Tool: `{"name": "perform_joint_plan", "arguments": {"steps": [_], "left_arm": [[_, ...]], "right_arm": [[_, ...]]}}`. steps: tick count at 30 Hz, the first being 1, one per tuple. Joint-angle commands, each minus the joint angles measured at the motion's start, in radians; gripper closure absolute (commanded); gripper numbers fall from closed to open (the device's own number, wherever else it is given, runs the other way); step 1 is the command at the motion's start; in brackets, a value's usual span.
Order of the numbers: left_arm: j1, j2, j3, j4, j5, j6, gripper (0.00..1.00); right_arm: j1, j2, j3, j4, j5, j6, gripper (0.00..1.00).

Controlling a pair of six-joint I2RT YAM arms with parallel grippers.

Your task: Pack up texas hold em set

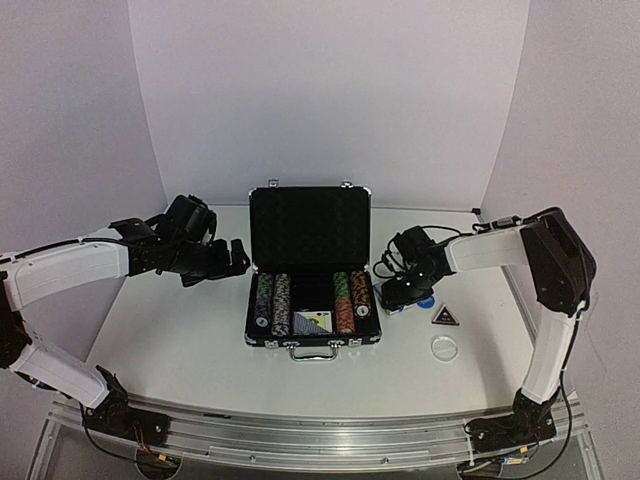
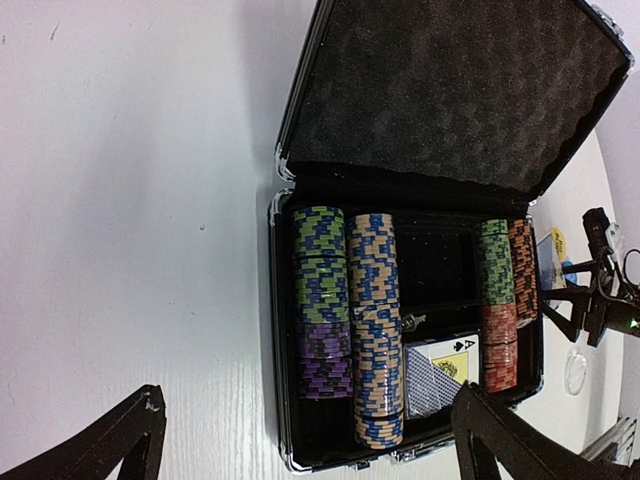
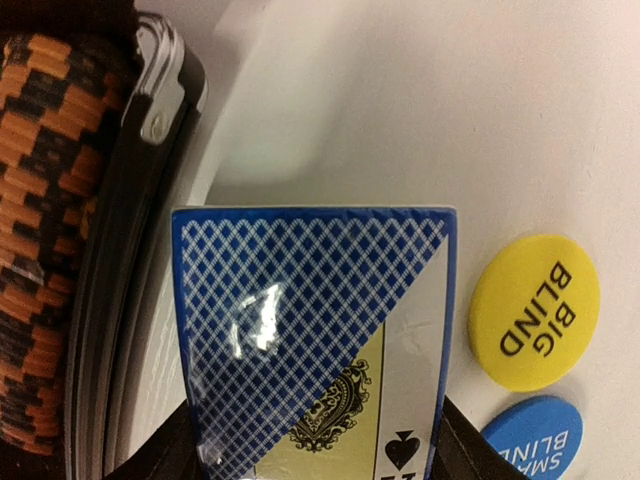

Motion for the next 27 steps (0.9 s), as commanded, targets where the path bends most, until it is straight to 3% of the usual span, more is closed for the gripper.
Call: {"name": "perform_joint_plan", "arguments": {"steps": [1,7,14,21,27], "left_arm": [[-0.001,-0.034,0.006,0.047,0.070,0.040,0.00],[-0.001,-0.025,0.045,0.104,0.219,0.063,0.00],[-0.001,0.099,0.147,0.217,0.584,0.036,0.00],[-0.004,0.346,0.225,0.410,1.066,-0.103,0.07],[-0.043,0.402,0.237,0.437,1.098,-0.132,0.09]], "right_arm": [[0.007,-0.138,-0.050,-0.029,0.002,-0.035,0.65],[0.008,-0.319,-0.100,-0.085,-0.066,-0.103,0.68],[0.057,-0.501,-0.115,-0.179,-0.349,-0.245,0.71],[0.255,-0.472,0.008,-0.264,-0.309,-0.358,0.75],[0.293,-0.411,0.085,-0.269,-0.305,-0.390,0.75]]}}
